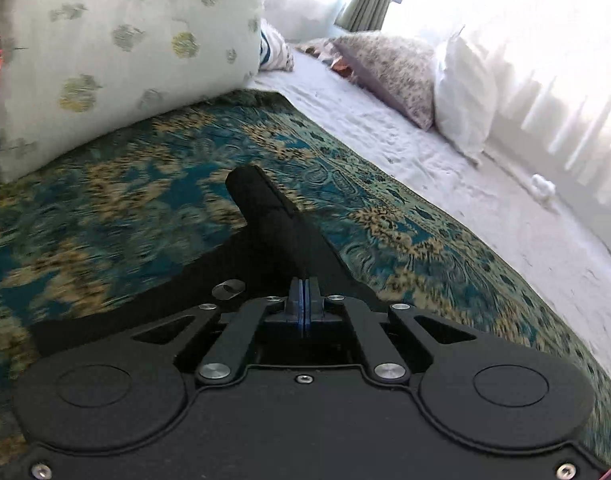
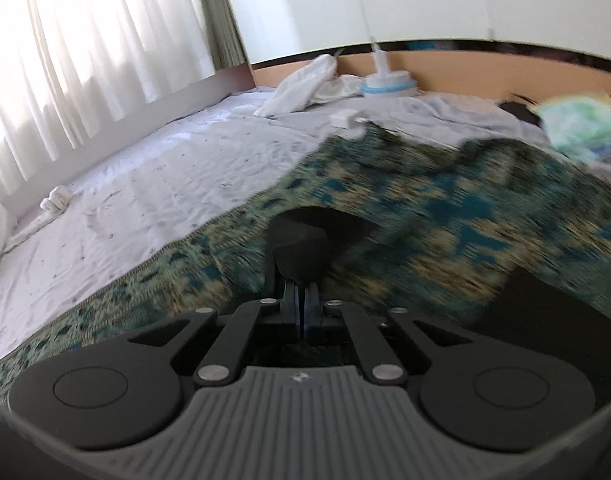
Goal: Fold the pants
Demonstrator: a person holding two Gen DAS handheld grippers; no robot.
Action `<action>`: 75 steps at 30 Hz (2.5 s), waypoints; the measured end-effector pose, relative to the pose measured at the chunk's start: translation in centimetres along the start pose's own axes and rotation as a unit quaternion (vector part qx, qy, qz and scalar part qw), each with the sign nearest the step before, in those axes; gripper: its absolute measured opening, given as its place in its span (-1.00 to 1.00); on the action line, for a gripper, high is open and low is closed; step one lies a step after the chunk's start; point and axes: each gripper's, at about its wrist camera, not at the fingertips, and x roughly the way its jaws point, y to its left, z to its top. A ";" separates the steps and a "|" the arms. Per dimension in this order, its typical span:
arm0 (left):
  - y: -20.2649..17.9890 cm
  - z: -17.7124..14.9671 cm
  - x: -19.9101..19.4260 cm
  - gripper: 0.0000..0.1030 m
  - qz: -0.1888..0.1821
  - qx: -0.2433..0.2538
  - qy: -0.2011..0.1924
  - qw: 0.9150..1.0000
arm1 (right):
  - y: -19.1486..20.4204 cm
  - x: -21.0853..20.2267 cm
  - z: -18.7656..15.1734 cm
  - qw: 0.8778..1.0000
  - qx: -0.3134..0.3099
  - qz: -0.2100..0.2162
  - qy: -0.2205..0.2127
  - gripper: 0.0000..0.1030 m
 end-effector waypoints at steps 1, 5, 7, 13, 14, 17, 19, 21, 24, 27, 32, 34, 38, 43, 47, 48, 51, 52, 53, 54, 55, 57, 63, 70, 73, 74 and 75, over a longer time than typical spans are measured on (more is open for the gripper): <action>0.7 -0.6 -1.1 -0.96 -0.004 0.005 -0.004 1.000 | -0.9 -0.7 -0.4 1.000 0.005 0.000 0.001 -0.92; 3.5 -3.1 -4.8 -0.96 -0.017 0.014 -0.016 1.000 | -5.2 -3.7 -2.5 1.000 0.021 -0.008 0.006 -0.92; 4.7 -4.3 -6.3 -0.96 -0.018 0.022 -0.022 0.999 | -6.9 -4.9 -3.6 0.999 0.029 -0.012 0.011 -0.92; 7.3 -7.3 -8.2 -0.96 -0.012 0.055 -0.024 0.998 | -11.0 -7.6 -6.1 0.999 0.045 -0.021 0.017 -0.92; 7.5 -7.6 -8.4 -0.96 -0.011 0.056 -0.022 0.998 | -11.5 -8.1 -6.5 0.999 0.043 -0.024 0.015 -0.92; 8.0 -8.3 -8.9 -0.96 -0.009 0.067 -0.029 0.997 | -12.4 -9.4 -7.4 0.999 0.037 -0.029 0.010 -0.91; 8.1 -8.7 -9.4 -0.96 -0.009 0.080 -0.035 0.996 | -12.8 -10.1 -7.9 0.999 0.027 -0.033 0.005 -0.91; 8.4 -8.9 -9.6 -0.96 -0.009 0.085 -0.035 0.996 | -13.2 -10.6 -8.5 0.999 0.021 -0.037 0.005 -0.91; 8.9 -9.2 -9.5 -0.96 -0.002 0.085 -0.029 0.996 | -14.0 -10.9 -9.2 0.999 0.028 -0.041 0.011 -0.90; 9.7 -9.4 -9.1 -0.96 0.014 0.088 -0.024 0.996 | -14.9 -10.7 -9.9 0.998 0.033 -0.044 0.017 -0.89; 11.7 -9.3 -8.1 -0.98 0.053 0.077 -0.008 0.996 | -15.5 -10.8 -10.4 0.999 0.024 -0.048 0.008 -0.87; 12.4 -9.2 -8.3 -0.98 0.046 0.073 -0.011 0.996 | -15.5 -10.8 -10.5 0.999 0.013 -0.050 0.005 -0.70; 11.5 -9.4 -9.8 -0.96 0.029 0.100 -0.046 0.993 | -15.5 -10.8 -10.8 0.999 -0.012 -0.052 -0.005 -0.52; 7.8 -9.8 -12.1 -0.83 -0.041 0.147 -0.086 0.985 | -14.8 -10.8 -10.8 0.998 -0.039 -0.051 -0.014 -0.21; 3.6 -11.9 -12.4 -0.82 -0.105 0.198 -0.069 0.972 | -13.5 -10.0 -10.4 0.995 -0.074 -0.064 -0.021 0.38; 2.5 -12.7 -12.3 -0.82 -0.120 0.213 -0.059 0.968 | -13.2 -9.6 -10.2 0.994 -0.080 -0.068 -0.023 0.45; -0.9 -15.6 -11.7 -0.77 -0.151 0.266 -0.024 0.952 | -12.8 -8.3 -9.9 0.992 -0.092 -0.088 -0.022 0.48; -1.8 -16.8 -11.4 -0.73 -0.154 0.289 -0.011 0.945 | -13.0 -8.1 -9.7 0.991 -0.091 -0.097 -0.024 0.46; -2.4 -17.7 -11.0 -0.72 -0.154 0.308 -0.001 0.939 | -13.4 -7.9 -9.6 0.989 -0.087 -0.112 -0.031 0.41; -2.9 -18.8 -10.8 -0.72 -0.148 0.327 0.005 0.933 | -14.1 -7.9 -9.3 0.988 -0.078 -0.129 -0.039 0.38; -3.1 -19.7 -10.9 -0.72 -0.140 0.344 -0.014 0.928 | -15.1 -8.0 -8.9 0.986 -0.065 -0.145 -0.046 0.35; -3.5 -20.9 -11.3 -0.72 -0.133 0.376 -0.034 0.916 | -17.3 -8.1 -8.1 0.985 -0.041 -0.159 -0.057 0.35; -3.8 -20.8 -11.1 -0.72 -0.137 0.378 -0.027 0.915 | -23.0 -8.3 -6.3 0.976 0.035 -0.206 -0.067 0.41; -3.5 -21.5 -11.6 -0.72 -0.130 0.399 -0.040 0.907 | -24.4 -10.8 -6.1 0.974 0.073 -0.197 -0.088 0.40; -3.3 -21.6 -11.8 -0.72 -0.130 0.399 -0.040 0.907 | -21.5 -11.8 -6.9 0.984 0.039 -0.148 -0.091 0.40; -3.3 -21.6 -11.8 -0.72 -0.130 0.400 -0.041 0.906 | -19.8 -12.2 -7.3 0.989 0.018 -0.119 -0.088 0.40; -3.2 -21.7 -11.9 -0.72 -0.131 0.402 -0.041 0.906 | -18.3 -12.4 -7.7 0.992 0.000 -0.094 -0.084 0.41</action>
